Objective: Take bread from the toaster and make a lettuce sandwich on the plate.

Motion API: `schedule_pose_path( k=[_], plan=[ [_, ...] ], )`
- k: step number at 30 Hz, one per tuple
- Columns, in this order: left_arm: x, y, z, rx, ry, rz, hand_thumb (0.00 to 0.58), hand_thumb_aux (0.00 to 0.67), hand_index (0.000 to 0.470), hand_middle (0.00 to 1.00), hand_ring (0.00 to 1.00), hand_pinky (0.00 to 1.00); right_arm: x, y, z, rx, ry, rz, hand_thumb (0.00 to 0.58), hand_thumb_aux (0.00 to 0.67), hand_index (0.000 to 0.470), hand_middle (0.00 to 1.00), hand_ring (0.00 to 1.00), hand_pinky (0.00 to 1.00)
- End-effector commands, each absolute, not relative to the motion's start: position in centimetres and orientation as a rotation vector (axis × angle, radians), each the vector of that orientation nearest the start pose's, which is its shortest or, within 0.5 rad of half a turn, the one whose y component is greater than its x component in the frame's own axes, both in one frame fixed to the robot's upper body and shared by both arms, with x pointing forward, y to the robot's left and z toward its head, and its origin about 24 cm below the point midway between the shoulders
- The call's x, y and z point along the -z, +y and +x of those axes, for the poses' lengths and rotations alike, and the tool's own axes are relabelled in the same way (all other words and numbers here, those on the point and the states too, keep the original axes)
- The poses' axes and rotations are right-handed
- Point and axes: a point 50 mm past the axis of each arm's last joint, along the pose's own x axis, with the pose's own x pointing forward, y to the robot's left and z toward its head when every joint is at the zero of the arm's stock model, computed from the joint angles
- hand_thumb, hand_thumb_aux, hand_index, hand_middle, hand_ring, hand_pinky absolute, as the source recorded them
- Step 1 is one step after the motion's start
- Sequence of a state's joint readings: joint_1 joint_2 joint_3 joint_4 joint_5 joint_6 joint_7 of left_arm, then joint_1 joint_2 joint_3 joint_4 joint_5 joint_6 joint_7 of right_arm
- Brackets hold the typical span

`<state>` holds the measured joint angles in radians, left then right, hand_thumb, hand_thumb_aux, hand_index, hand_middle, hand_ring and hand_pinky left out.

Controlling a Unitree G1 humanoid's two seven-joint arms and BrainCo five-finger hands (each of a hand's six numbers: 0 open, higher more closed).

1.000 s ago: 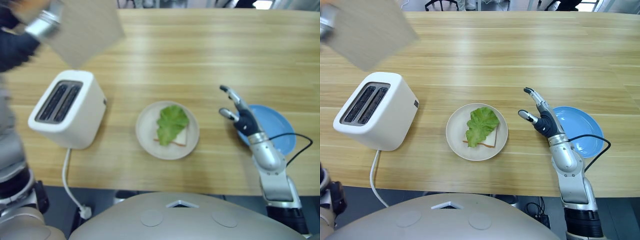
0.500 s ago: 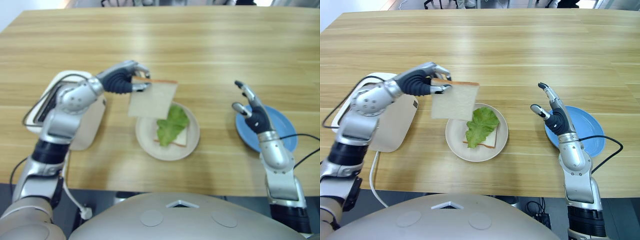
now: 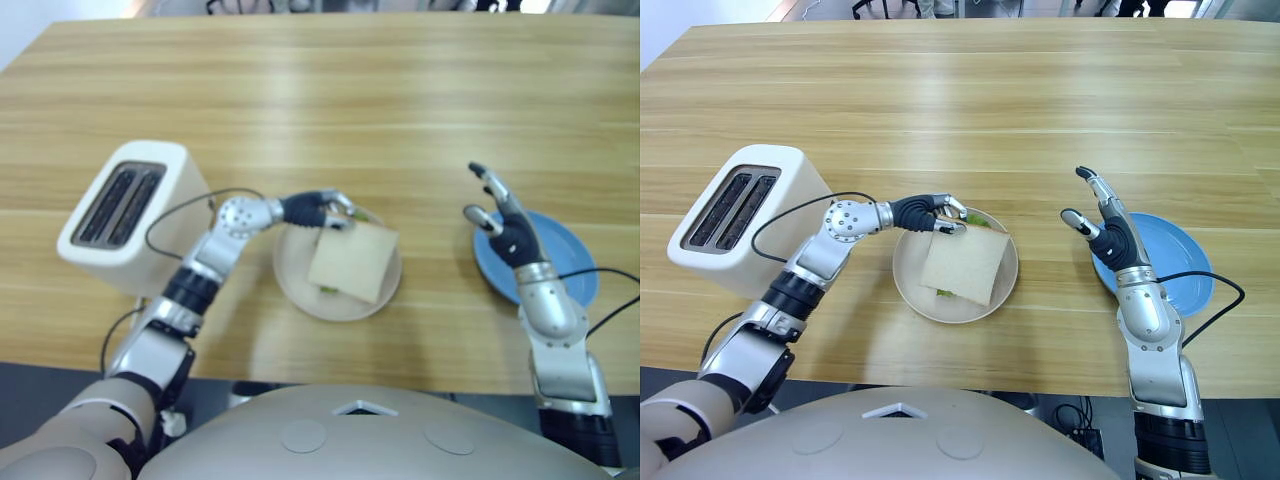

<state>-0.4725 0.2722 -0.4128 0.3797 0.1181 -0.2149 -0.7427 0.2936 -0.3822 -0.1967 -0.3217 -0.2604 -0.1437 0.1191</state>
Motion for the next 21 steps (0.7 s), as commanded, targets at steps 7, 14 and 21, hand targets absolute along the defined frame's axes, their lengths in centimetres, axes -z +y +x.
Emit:
schedule_pose_path(
  k=[7,14,21],
  plan=[
    [-5.4,8.2,32.1,1.076,0.001,0.554,0.580,0.670,0.460,1.00,1.00,1.00,-8.6,-22.1,19.0,-0.143,-0.139,-0.752,0.000,0.000,0.000,0.00,0.00,0.00],
    [-5.5,8.3,32.7,1.053,0.001,0.546,0.580,0.670,0.460,1.00,1.00,1.00,-7.2,-19.3,17.8,-0.407,-0.148,-0.906,0.000,0.000,0.000,0.00,0.00,0.00],
    [-3.0,7.3,31.7,1.117,0.076,0.592,0.580,0.670,0.460,1.00,1.00,1.00,-5.5,-15.4,16.1,-0.703,-0.212,-1.059,0.000,0.000,0.000,0.00,0.00,0.00]
  ],
)
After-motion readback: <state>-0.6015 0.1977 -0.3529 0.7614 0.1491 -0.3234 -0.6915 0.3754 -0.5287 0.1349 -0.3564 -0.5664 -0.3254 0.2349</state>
